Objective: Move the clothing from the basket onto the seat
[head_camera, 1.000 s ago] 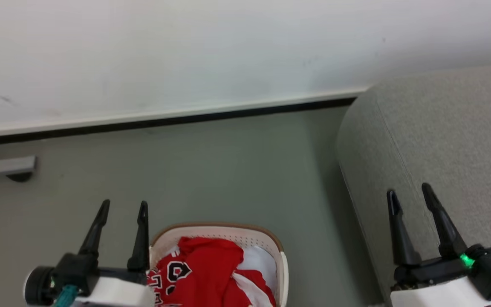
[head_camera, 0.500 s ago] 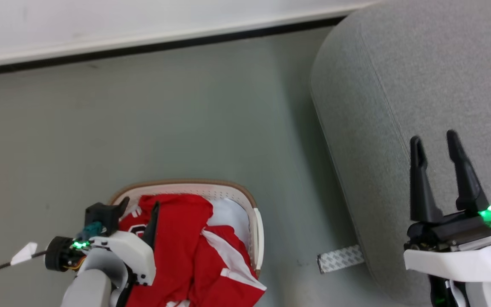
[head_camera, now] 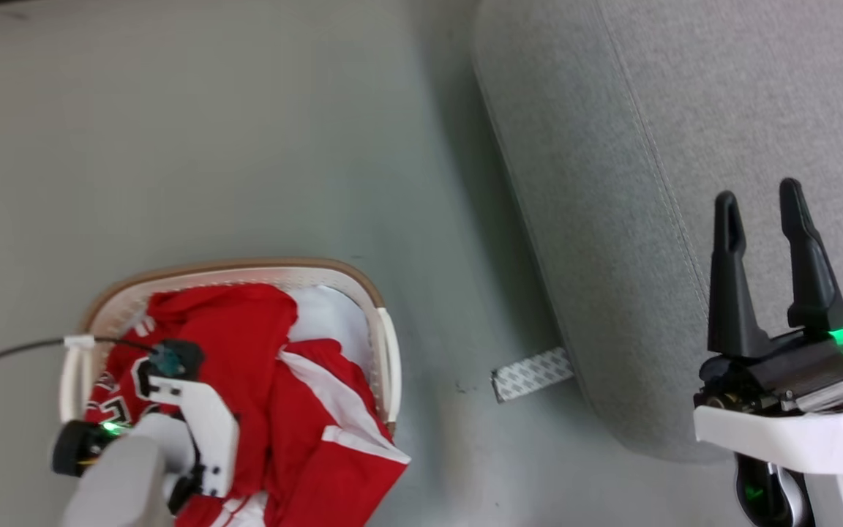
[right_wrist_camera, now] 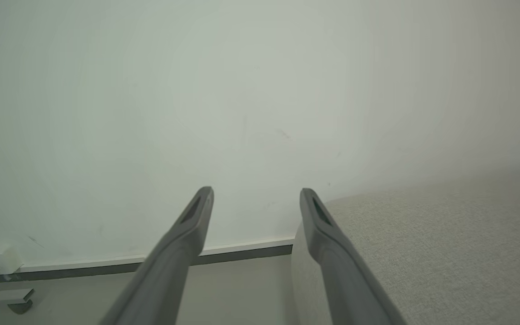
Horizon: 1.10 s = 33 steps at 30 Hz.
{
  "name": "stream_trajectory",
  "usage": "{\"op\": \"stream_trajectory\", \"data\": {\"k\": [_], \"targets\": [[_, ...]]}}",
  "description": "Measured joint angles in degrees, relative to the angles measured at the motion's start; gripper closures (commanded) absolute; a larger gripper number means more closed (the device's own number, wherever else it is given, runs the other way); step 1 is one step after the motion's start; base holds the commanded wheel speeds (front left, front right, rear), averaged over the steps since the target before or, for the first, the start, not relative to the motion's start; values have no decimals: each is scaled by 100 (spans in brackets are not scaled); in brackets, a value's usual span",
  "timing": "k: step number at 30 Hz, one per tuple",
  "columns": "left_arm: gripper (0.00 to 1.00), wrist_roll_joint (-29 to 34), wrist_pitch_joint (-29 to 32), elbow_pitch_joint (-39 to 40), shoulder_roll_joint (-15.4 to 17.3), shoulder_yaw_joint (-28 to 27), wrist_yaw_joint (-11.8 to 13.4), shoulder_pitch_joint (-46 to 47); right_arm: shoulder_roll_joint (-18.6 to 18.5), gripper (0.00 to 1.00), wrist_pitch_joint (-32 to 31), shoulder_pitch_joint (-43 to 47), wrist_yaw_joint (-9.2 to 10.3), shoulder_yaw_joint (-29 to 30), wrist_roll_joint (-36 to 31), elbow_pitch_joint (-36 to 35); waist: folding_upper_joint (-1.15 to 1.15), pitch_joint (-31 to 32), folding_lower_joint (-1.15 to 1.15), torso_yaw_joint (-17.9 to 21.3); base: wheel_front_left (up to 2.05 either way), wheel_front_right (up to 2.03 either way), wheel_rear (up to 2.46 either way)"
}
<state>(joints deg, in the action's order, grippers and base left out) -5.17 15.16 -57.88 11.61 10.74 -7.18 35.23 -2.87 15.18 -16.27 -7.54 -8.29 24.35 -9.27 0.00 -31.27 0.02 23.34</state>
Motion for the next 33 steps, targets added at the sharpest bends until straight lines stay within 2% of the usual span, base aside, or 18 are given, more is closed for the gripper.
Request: {"op": "stream_trajectory", "data": {"k": [5,9,18,19,20,21,22,29,33], "targets": [[0,123,359,-392,201,135,129,287,-1,0,0,-29,0,-109,51,-65,0,-306,0,228,0,0,0],[0,130,891,-771,249,194,176,374,0,0,0,-76,0,-237,122,-66,0,-518,0,408,0,0,0],[0,129,1105,-928,334,248,267,570,0,0,0,-133,0,-381,336,-40,0,-919,-1,774,0,0,0],[4,102,1114,-946,350,247,280,576,0,0,0,-133,0,-396,316,-26,0,-944,-1,805,0,0,0],[53,108,1114,-950,367,281,292,582,0,0,0,-133,0,-411,302,-22,0,-965,-1,830,0,0,0],[96,118,1090,-940,372,315,270,582,0,0,0,-133,0,-414,298,-22,0,-982,-1,847,0,0,0],[100,114,1026,-917,367,319,256,582,0,0,0,-133,0,-408,297,-18,0,-992,-1,851,0,0,0],[100,-15,639,-891,223,316,153,564,2,0,0,-148,0,-385,54,74,0,-782,-1,749,0,0,0],[100,-187,364,-936,-52,342,113,439,5,0,0,-127,0,-289,-160,160,0,-445,-1,642,0,0,0]]}}
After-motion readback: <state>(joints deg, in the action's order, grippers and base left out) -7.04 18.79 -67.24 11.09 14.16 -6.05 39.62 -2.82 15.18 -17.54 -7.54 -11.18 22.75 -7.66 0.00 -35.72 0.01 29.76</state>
